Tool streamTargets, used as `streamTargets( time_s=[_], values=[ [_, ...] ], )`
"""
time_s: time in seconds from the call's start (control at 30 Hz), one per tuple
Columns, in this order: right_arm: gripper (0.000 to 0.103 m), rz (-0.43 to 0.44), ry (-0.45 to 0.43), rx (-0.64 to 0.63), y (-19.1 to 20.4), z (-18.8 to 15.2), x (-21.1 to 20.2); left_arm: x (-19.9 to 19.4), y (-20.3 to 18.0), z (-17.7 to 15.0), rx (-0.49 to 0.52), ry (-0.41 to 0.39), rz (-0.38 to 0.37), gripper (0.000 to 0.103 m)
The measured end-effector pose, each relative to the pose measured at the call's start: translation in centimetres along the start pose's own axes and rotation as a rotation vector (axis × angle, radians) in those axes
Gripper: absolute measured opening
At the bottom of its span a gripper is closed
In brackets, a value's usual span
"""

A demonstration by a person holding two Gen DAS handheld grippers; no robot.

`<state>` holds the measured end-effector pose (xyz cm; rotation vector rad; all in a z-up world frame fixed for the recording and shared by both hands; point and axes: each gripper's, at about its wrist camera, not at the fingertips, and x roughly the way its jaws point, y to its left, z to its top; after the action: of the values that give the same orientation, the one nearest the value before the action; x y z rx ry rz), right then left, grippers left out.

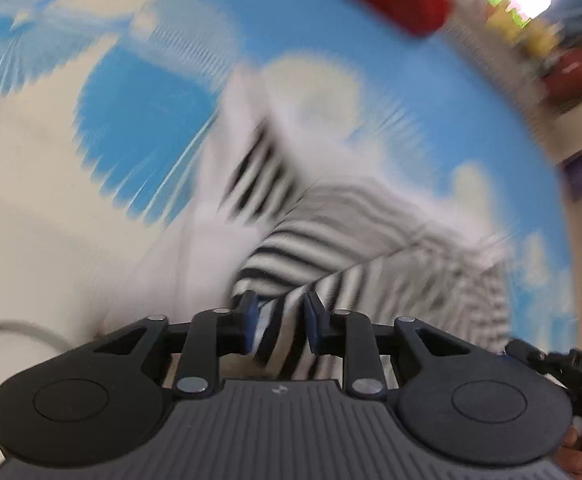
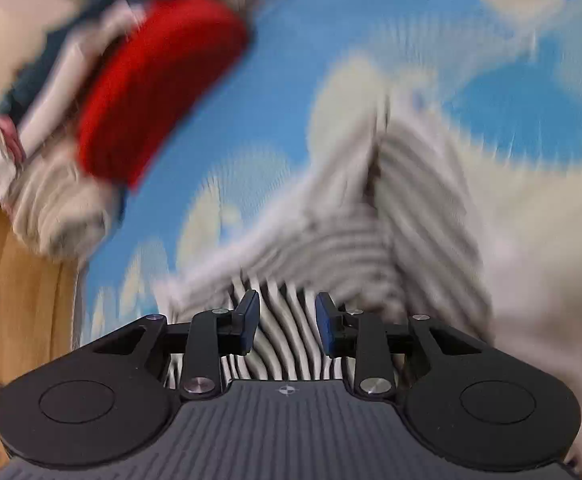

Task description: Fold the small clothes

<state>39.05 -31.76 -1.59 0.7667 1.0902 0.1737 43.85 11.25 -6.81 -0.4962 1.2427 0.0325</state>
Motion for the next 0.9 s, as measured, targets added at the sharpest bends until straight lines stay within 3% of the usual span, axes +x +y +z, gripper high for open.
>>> streamTargets(
  time_s=[0.03,0.1,0.2,0.27,0.37,0.47,0.57,0.73,0.83,0.9],
  values=[
    [0.033,-0.078,0.047,-0.009,-0.3,-0.3,1.0,0.7,0.6,-0.2,-0.031,0.029,0.023,0.019],
    [0.029,-0.282,0.094,-0.044,-1.4,-0.9,2.4,0.7,1.5,-0.1,-0.068,0.034,0.005,0.018],
    [0.027,-0.266,0.074,0.012,-2.1,-0.4,1.9,-1.2,0.5,0.5,-0.013,-0.025,-0.010,0.018],
    [0.028,-0.235,0.007,-0.031,-1.0,-0.1,0.7,-2.4,0.2,0.9,0.015,-0.064,-0.032,0.018],
    [0.032,-0.192,-0.056,-0.081,0.5,0.3,-0.5,-2.2,-0.1,0.6,0.019,-0.037,-0.037,0.018],
    [0.033,-0.248,0.025,-0.048,-0.3,0.4,0.8,-0.2,0.1,0.2,0.019,0.047,0.025,0.018],
    [0.032,-0.307,0.066,0.008,-0.9,-0.4,1.5,-0.9,0.3,-0.2,0.026,0.024,0.060,0.024],
    [0.034,-0.285,-0.108,-0.123,3.4,-0.5,-3.2,-6.7,-1.4,-1.6,0.154,-0.132,0.045,0.027],
    [0.035,-0.234,-0.251,-0.137,5.6,-0.6,-8.4,-10.7,-2.4,-3.8,0.208,-0.222,0.045,0.030],
    [0.041,-0.199,-0.341,-0.142,6.4,-1.4,-12.3,-13.9,-2.5,-5.9,0.238,-0.256,0.021,0.030]
  ],
)
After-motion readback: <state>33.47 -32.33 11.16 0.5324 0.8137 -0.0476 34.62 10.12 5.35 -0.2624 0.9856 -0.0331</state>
